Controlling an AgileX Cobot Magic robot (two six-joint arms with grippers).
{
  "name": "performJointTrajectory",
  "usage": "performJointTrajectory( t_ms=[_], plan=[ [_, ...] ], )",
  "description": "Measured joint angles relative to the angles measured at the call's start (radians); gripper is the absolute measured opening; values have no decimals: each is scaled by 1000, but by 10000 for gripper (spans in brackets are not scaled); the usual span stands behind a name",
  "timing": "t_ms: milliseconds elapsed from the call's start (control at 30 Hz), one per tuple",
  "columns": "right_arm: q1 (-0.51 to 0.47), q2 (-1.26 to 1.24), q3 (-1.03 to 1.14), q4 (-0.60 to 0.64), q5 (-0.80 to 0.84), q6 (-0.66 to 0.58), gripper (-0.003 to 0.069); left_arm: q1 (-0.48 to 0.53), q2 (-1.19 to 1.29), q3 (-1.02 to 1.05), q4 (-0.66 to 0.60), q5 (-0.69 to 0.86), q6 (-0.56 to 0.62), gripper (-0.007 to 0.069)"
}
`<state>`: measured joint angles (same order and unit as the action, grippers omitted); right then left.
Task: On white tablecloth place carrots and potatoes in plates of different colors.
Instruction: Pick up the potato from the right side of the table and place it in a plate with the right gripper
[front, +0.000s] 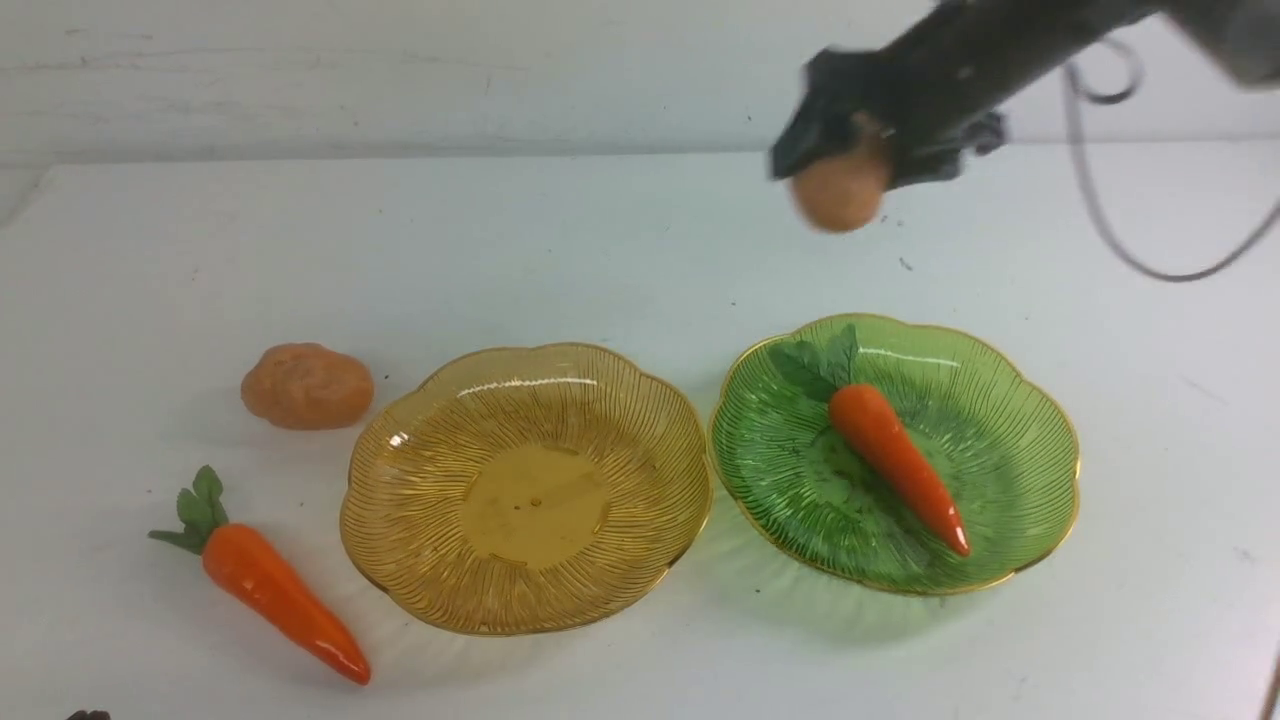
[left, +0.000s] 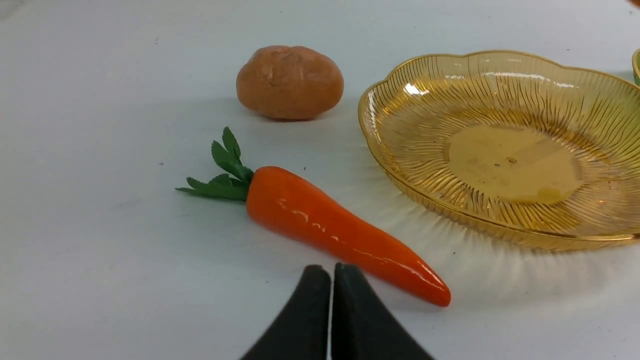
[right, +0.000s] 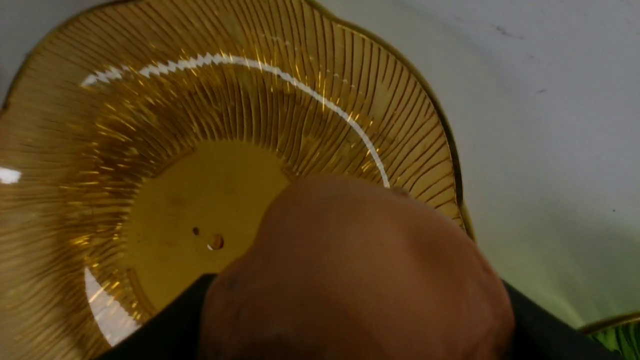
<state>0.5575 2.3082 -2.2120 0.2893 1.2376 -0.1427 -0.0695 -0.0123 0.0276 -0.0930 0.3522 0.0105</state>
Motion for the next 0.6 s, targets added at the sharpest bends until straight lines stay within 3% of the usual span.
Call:
performJointTrajectory(
  t_ms=[233, 367, 467, 600],
  plan=[
    [68, 29, -28, -181, 13, 48, 657, 0, 0, 0, 0, 0, 0, -3],
    [66, 10, -97, -214, 15, 73, 650, 0, 0, 0, 0, 0, 0, -3],
    [66, -59, -98, -217, 18, 79, 519, 0, 0, 0, -23, -1, -10, -3],
    [65, -292, -27, -263, 18, 80, 139, 0, 0, 0, -111, -30, -49, -3]
  ],
)
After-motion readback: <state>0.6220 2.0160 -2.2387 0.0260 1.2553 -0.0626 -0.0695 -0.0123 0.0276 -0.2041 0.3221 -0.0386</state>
